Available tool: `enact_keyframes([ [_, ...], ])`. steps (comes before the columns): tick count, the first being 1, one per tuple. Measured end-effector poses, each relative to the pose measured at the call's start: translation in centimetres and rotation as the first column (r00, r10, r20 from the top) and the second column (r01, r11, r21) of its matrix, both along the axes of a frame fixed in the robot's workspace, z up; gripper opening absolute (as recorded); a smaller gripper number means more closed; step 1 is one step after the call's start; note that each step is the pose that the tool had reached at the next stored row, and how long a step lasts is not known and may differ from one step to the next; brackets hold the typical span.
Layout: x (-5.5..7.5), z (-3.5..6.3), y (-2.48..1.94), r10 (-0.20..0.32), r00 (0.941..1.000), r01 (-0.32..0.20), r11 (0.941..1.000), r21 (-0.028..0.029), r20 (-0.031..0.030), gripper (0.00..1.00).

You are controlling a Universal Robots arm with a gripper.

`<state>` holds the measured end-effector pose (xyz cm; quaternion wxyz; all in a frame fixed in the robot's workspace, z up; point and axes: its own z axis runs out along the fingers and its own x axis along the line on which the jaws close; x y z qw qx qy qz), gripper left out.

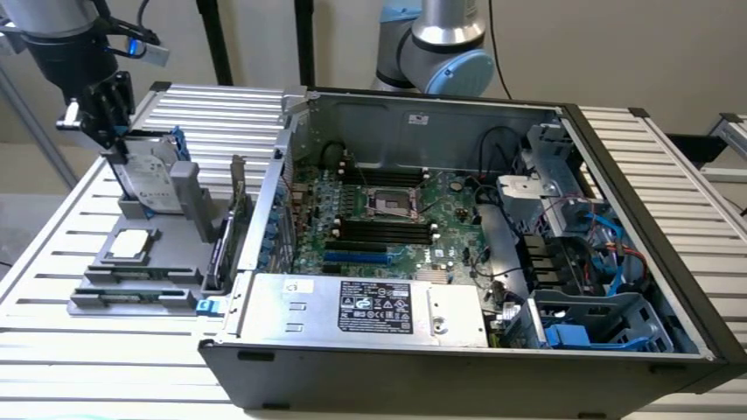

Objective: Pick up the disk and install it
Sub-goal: 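Pick up the disk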

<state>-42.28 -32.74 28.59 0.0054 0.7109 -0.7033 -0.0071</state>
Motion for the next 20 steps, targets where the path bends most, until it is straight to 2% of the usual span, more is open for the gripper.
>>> enact_keyframes([
  [2, 0.00, 0.01, 0.00, 0.000, 1.0000, 0.000, 1.0000, -0.0002, -0.0002, 0.39],
  [3, 0.00, 0.00, 0.00, 0.000, 1.0000, 0.000, 1.0000, -0.0001, -0.0001, 0.33],
  [20, 0.00, 0.00, -0.21, -0.008, 1.0000, 0.008, 1.0000, 0.0000, 0.0000, 0.33],
])
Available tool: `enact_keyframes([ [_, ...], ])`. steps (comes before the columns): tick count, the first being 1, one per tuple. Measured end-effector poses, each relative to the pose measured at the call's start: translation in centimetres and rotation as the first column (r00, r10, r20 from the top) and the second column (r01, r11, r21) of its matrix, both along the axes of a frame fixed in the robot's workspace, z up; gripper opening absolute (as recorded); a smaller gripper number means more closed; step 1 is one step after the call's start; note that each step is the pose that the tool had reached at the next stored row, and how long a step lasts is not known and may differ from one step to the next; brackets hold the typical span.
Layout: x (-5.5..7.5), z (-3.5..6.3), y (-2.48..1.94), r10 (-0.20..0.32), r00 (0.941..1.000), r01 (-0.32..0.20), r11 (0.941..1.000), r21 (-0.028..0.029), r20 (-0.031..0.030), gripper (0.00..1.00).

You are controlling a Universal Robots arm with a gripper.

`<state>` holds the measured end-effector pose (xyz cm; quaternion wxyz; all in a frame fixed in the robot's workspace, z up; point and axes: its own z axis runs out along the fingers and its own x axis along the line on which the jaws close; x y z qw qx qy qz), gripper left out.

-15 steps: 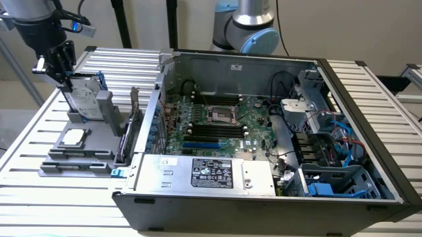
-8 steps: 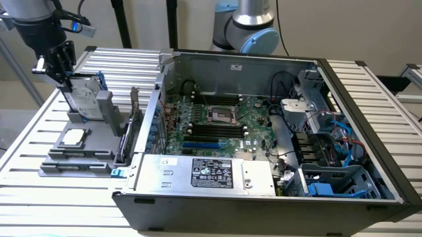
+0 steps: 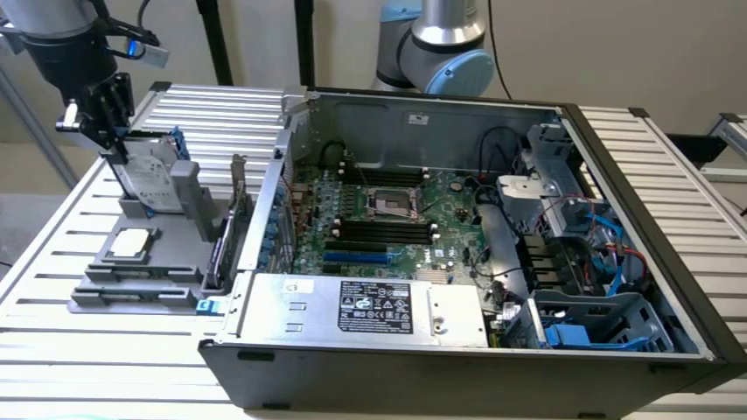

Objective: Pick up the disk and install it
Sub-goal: 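Pick up the disk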

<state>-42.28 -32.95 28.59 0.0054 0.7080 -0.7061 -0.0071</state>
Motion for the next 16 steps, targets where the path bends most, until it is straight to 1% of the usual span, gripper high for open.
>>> enact_keyframes([
  [11, 0.00, 0.00, 0.00, 0.000, 1.0000, 0.000, 1.0000, 0.0000, 0.0001, 0.33],
  [16, 0.00, 0.58, 0.00, 0.000, 1.0000, 0.000, 1.0000, 0.0000, -0.0001, 0.33],
])
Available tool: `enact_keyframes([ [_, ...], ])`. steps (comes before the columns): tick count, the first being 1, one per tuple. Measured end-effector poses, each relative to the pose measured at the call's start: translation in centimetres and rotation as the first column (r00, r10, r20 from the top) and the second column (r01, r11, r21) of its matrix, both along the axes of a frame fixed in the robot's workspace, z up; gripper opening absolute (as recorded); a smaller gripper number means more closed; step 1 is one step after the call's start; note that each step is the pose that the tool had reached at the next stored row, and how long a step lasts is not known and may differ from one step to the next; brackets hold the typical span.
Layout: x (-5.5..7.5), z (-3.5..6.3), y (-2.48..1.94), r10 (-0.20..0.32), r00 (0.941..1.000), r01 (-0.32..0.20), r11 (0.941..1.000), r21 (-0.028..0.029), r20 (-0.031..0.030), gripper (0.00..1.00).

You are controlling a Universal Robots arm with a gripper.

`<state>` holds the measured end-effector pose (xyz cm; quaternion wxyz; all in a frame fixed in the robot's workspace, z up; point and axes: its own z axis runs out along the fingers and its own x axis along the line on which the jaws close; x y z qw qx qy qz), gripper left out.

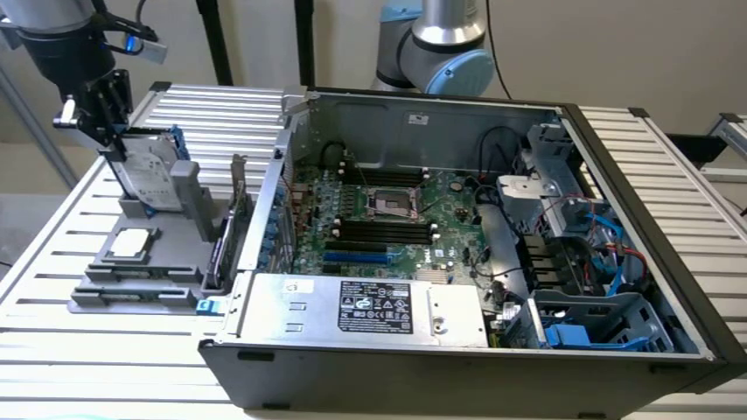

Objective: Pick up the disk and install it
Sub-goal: 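Pick up the disk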

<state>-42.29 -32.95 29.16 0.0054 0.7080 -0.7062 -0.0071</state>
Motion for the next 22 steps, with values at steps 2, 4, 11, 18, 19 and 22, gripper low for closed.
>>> enact_keyframes([
  [2, 0.0, 0.43, 0.00, 0.000, 1.0000, 0.000, 1.0000, 0.0000, 0.0000, 0.33],
  [4, 0.0, 1.02, 0.00, 0.000, 1.0000, 0.000, 1.0000, 0.0000, 0.0001, 0.33],
  [11, 0.1, 4.10, 0.00, 0.000, 1.0000, 0.000, 1.0000, 0.0000, 0.0001, 0.33],
  [18, 0.4, 7.31, -0.01, 0.000, 1.0000, 0.000, 1.0000, 0.0000, 0.0001, 0.33],
  [19, 0.4, 7.77, -0.01, 0.000, 1.0000, 0.000, 1.0000, 0.0000, 0.0000, 0.33],
  [22, 0.9, 9.11, -0.02, 0.000, 1.0000, 0.000, 1.0000, 0.0001, 0.0001, 0.33],
])
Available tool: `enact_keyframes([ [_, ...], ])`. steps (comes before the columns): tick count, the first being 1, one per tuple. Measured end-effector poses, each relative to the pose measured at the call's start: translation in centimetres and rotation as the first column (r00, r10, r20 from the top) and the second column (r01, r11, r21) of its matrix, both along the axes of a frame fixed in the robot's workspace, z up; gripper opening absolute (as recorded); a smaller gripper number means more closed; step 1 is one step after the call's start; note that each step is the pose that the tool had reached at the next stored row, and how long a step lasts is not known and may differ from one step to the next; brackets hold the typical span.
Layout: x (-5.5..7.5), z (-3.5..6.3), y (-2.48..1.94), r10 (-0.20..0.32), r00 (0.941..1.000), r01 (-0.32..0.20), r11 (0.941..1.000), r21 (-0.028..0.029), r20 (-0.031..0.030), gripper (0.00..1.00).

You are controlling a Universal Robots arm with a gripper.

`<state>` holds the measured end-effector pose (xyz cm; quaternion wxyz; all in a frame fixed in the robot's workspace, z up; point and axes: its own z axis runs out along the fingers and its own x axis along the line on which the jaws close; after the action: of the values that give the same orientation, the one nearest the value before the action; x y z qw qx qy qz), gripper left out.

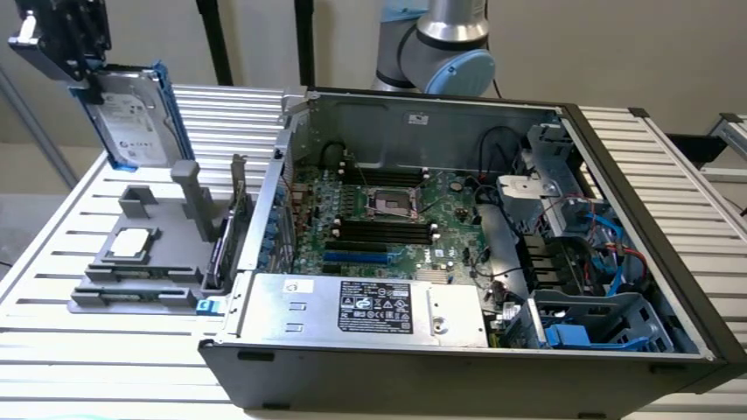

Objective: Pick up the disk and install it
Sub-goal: 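Pick up the disk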

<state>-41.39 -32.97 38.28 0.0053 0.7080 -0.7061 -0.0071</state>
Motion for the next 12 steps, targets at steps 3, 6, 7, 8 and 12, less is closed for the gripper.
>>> enact_keyframes([
  [3, 0.8, 1.36, -0.04, 0.000, 1.0000, 0.000, 1.0000, 0.0007, -0.0001, 0.33],
  [6, 2.0, 2.71, -0.13, 0.001, 1.0000, -0.001, 1.0000, 0.0037, -0.0001, 0.33],
  [7, 2.5, 3.20, -0.18, 0.002, 1.0000, -0.002, 1.0000, 0.0053, -0.0003, 0.33],
  [8, 2.9, 3.65, -0.22, 0.002, 1.0000, -0.002, 1.0000, 0.0069, -0.0003, 0.33],
  [12, 4.7, 5.46, -0.42, 0.003, 1.0000, -0.003, 0.9999, 0.0128, -0.0010, 0.33],
])
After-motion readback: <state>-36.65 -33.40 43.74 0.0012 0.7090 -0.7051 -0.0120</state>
